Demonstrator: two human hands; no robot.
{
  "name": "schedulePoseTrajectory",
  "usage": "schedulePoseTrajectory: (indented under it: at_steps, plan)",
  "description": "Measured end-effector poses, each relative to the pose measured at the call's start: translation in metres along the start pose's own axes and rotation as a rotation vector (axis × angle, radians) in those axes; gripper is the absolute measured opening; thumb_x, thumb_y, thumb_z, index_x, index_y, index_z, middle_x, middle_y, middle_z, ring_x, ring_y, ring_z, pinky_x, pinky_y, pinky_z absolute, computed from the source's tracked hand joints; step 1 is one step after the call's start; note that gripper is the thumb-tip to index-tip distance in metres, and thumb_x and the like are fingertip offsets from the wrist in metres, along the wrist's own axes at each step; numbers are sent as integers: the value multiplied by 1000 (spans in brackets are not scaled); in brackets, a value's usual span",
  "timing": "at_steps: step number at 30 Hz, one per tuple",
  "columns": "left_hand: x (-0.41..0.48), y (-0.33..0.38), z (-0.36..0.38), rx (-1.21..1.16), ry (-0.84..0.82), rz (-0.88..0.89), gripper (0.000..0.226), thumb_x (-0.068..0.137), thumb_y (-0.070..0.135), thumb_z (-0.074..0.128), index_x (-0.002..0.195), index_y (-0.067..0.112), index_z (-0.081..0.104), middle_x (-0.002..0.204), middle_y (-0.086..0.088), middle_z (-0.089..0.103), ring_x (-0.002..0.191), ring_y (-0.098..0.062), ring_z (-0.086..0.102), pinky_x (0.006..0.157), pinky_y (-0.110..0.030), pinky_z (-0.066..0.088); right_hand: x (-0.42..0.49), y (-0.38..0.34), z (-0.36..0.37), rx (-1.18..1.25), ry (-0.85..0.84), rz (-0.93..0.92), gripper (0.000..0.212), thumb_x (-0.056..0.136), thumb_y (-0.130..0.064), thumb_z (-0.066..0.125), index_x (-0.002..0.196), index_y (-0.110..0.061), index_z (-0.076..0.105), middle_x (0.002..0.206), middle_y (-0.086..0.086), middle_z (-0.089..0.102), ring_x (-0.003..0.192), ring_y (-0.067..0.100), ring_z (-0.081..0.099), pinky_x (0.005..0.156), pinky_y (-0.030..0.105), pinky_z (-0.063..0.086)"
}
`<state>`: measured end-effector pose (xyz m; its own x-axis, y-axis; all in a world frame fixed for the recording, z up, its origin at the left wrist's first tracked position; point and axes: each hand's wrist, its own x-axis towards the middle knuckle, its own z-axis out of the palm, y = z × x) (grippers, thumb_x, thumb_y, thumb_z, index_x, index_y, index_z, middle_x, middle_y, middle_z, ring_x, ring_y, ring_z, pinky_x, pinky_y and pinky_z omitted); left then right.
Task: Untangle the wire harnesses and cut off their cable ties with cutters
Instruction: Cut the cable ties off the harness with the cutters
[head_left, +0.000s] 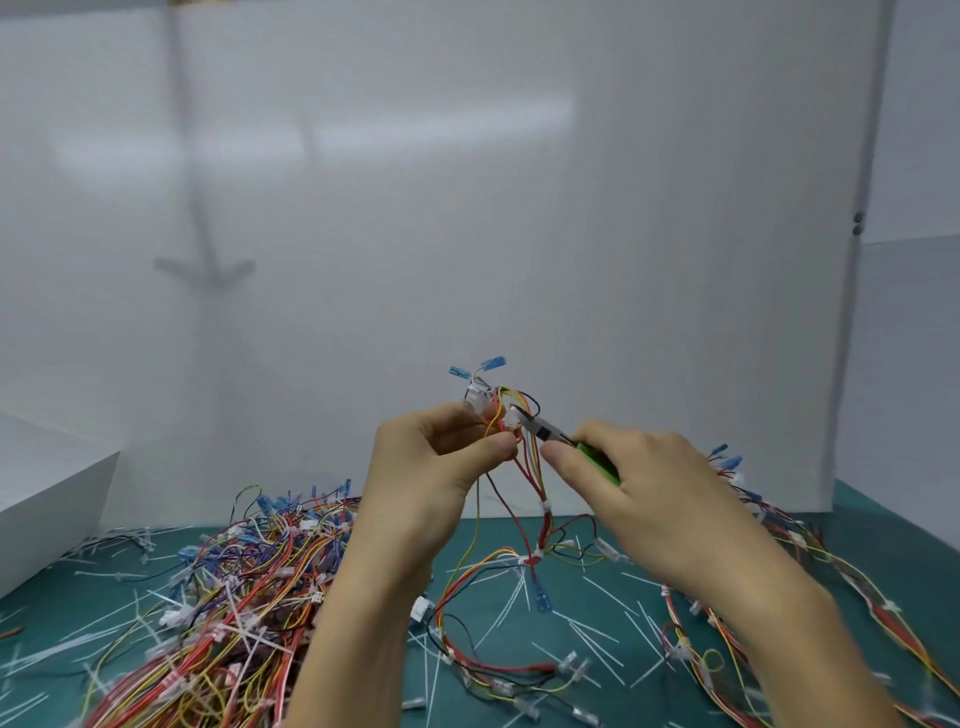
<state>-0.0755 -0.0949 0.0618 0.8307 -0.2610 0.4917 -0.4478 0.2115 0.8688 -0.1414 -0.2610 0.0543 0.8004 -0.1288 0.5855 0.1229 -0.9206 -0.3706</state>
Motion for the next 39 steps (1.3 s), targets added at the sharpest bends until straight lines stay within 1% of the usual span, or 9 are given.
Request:
schedulePoseTrajectory:
  at_steps: [2,7,12,16,19,23,29,35,39]
  plan:
    - [0,-2,0,29,24,5,23,78,-4,76,83,19,75,79,0,78,78,-12,75,73,-14,56,0,-1,2,-60,15,-17,58,84,-74,23,87,-26,56,67,-4,56,67,16,54,54,33,35]
    - [4,-8,-2,104,73,-15,29,76,0,79,103,10,74,83,0,78,84,-11,74,74,-13,55,-1,-2,2,-161,27,-55,57,84,-74,16,89,-30,51,73,-8,54,72,14,54,53,28,33]
    - [5,-8,-1,197,91,14,23,76,3,81,94,16,75,78,6,77,80,-7,73,76,-17,56,-2,-7,3,-239,37,-54,54,85,-73,15,91,-31,48,78,-8,52,76,20,52,56,33,31]
    - [5,-9,0,213,95,32,29,74,1,81,84,27,73,76,8,77,77,-4,73,75,-16,55,-3,-8,3,-256,41,-36,51,89,-71,19,89,-29,49,76,-8,52,76,21,53,59,34,33]
    - [4,-9,0,244,95,33,27,73,4,82,86,26,74,78,6,77,80,-8,74,76,-18,56,-4,-8,2,-255,52,-25,51,91,-70,21,87,-27,49,74,-7,51,75,22,53,59,34,33]
    - [3,-8,-2,301,93,42,32,74,5,83,84,33,71,75,9,76,72,-3,72,68,-12,54,-3,-7,3,-211,21,-11,53,91,-70,23,88,-26,52,74,-6,55,74,20,55,58,34,36]
    - [4,-10,0,325,82,22,32,74,2,81,97,23,75,79,5,77,69,-1,71,61,-8,50,-3,-6,5,-181,6,3,55,91,-71,23,84,-25,52,73,-4,56,75,24,56,61,36,39]
    - [5,-12,0,258,81,-1,30,75,1,81,94,23,74,73,9,76,70,-2,71,63,-9,51,-2,-5,4,-196,11,-17,57,89,-72,22,81,-25,53,69,-4,54,71,21,54,51,26,31]
    - [4,-14,1,170,67,-18,25,79,2,78,93,22,72,75,7,77,74,-4,73,68,-11,53,-3,-4,4,-205,9,-12,57,90,-72,25,81,-23,54,66,-4,51,69,21,52,51,26,30]
